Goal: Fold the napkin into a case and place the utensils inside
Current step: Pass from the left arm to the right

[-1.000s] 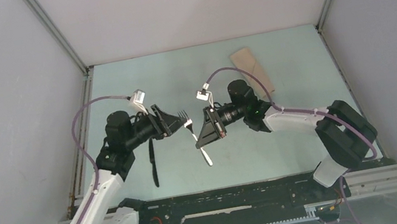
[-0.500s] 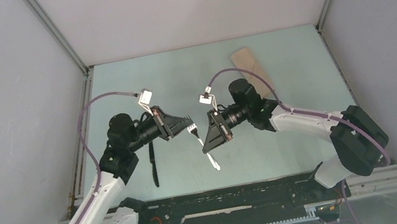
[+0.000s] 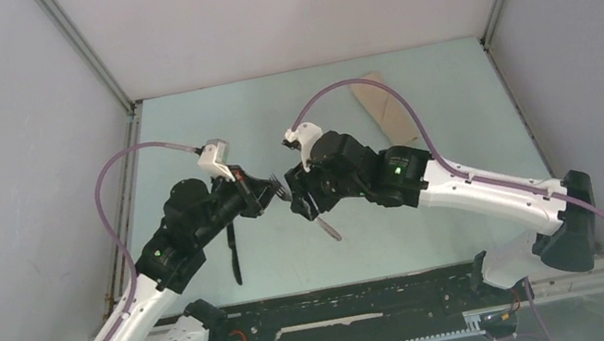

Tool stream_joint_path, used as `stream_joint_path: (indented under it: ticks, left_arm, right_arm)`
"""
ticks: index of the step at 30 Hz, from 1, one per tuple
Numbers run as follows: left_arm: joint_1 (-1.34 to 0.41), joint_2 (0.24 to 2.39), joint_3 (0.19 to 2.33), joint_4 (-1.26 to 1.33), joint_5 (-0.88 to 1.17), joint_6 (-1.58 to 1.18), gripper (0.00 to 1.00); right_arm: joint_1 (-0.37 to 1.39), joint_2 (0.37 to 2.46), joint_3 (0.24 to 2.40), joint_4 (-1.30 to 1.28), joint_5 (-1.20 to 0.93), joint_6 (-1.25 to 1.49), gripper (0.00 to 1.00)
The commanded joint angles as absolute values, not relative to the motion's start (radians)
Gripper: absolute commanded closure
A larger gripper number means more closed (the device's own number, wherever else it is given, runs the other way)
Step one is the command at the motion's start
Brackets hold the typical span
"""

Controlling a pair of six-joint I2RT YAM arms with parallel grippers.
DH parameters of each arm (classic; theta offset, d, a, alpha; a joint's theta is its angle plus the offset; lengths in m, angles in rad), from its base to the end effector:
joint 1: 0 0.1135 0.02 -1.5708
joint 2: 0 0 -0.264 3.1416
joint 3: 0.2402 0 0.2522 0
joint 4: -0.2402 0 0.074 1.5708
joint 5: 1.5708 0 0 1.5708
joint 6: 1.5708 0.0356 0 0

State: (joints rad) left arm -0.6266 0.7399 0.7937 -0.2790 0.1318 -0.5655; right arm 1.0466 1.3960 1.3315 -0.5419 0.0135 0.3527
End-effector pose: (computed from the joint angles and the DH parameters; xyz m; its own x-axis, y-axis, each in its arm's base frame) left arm 0.1373 -0.1052 0.3402 -0.5198 -0.2795 -0.8073 0.4815 0.6847 -0.5471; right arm 0.1568 0.2703 0.3551 -0.5648 -0.2868 -0.7738 -0.7086 0.6491 0.2766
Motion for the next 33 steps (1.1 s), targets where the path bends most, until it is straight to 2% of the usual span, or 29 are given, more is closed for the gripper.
stream_joint_path:
  ticks: [1, 3, 7, 9, 18, 33]
  left_arm:
    - [-0.633, 0.749, 0.839, -0.309, 0.085, -0.545, 1.0]
    - [-0.634, 0.752, 0.838, -0.31, 0.088, -0.55, 1.0]
    - [-0.634, 0.745, 0.838, -0.317, 0.084, -0.55, 1.0]
    - [-0.634, 0.738, 0.834, -0.322, 0.083, -0.548, 1.0]
    - [-0.634, 0.72, 0.838, -0.339, 0.083, -0.541, 1.0]
    - [-0.633, 0.731, 0.845, -0.343, 0.101, -0.526, 1.0]
  right_arm:
    - [1.114, 1.433, 1.457, -0.683, 0.237, 0.227, 0.38]
    - [1.138, 1.464, 1.5, -0.701, 0.234, 0.2, 0.42]
    - [1.167, 1.519, 1.559, -0.735, 0.219, 0.168, 0.61]
    - [1.176, 1.538, 1.581, -0.747, 0.211, 0.156, 0.64]
    - [1.176, 1.567, 1.591, -0.753, 0.201, 0.153, 0.64]
    - [1.156, 1.587, 1.597, -0.727, 0.174, 0.143, 0.72]
